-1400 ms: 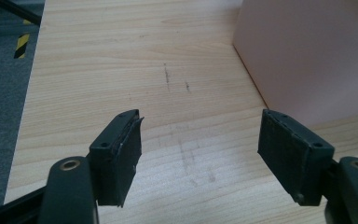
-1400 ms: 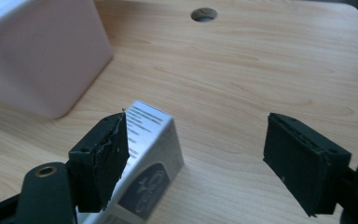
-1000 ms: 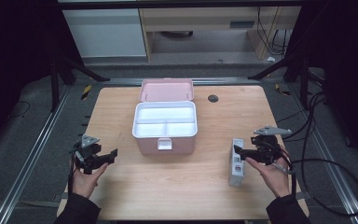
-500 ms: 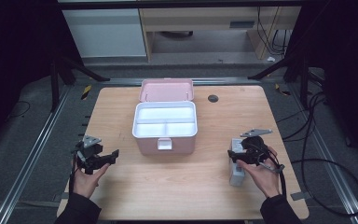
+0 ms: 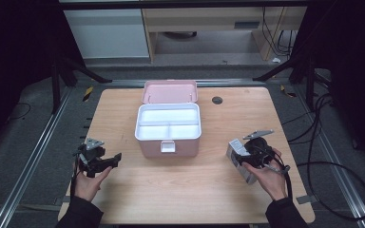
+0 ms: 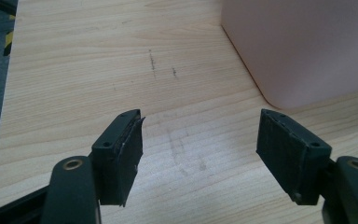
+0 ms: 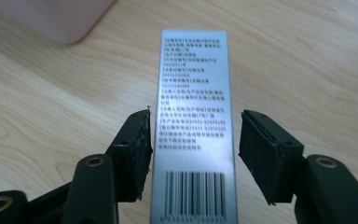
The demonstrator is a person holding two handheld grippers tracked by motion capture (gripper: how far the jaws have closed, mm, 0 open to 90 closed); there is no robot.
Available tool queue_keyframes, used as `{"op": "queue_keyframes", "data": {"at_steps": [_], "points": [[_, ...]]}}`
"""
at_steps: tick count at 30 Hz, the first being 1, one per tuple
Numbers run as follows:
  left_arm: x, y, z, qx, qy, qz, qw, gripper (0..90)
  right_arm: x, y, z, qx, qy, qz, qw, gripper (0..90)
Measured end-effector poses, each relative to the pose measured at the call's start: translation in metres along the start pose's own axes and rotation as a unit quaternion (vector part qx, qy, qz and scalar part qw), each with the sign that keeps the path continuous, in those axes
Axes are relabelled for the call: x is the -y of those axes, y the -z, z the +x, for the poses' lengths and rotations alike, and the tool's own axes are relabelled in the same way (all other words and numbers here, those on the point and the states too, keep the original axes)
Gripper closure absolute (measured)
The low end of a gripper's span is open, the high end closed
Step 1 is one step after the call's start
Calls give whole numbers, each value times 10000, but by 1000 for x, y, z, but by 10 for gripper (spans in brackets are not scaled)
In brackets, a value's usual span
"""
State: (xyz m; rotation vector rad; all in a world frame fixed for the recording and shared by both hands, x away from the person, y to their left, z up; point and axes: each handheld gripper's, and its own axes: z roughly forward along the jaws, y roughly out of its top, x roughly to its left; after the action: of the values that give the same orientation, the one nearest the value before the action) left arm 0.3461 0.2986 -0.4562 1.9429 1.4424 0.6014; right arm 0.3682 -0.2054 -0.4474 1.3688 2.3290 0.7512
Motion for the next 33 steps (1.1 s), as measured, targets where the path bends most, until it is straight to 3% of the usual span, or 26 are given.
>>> {"op": "queue_keyframes", "data": {"at_steps": [1, 7, 12, 15, 23, 27, 30, 33], "points": [[0, 0, 0, 11, -19, 24, 10000, 311, 1, 0, -2, -81, -19, 224, 9997, 421], [0, -3, -2, 26, -76, 96, 9999, 314, 3, -10, -3, -233, -27, 722, 9971, 394], [1, -4, -3, 48, -130, 166, 9998, 321, 2, -20, -1, -196, 71, 993, 9948, 453], [1, -5, -3, 57, -143, 183, 9997, 324, 2, -22, 0, -137, 132, 1056, 9942, 519], [1, -5, -3, 68, -151, 212, 9996, 330, 0, -22, 0, -59, 96, 1053, 9944, 565], [0, -3, -2, 58, -120, 143, 9998, 332, 1, -7, -17, 12, -244, 806, 9964, 564], [0, -2, -2, 51, -111, 136, 9998, 333, 9, -5, -33, 295, -512, 858, 9946, 561], [0, -2, -1, 37, -106, 119, 9999, 336, 14, -6, -42, 373, -656, 934, 9928, 560]]}}
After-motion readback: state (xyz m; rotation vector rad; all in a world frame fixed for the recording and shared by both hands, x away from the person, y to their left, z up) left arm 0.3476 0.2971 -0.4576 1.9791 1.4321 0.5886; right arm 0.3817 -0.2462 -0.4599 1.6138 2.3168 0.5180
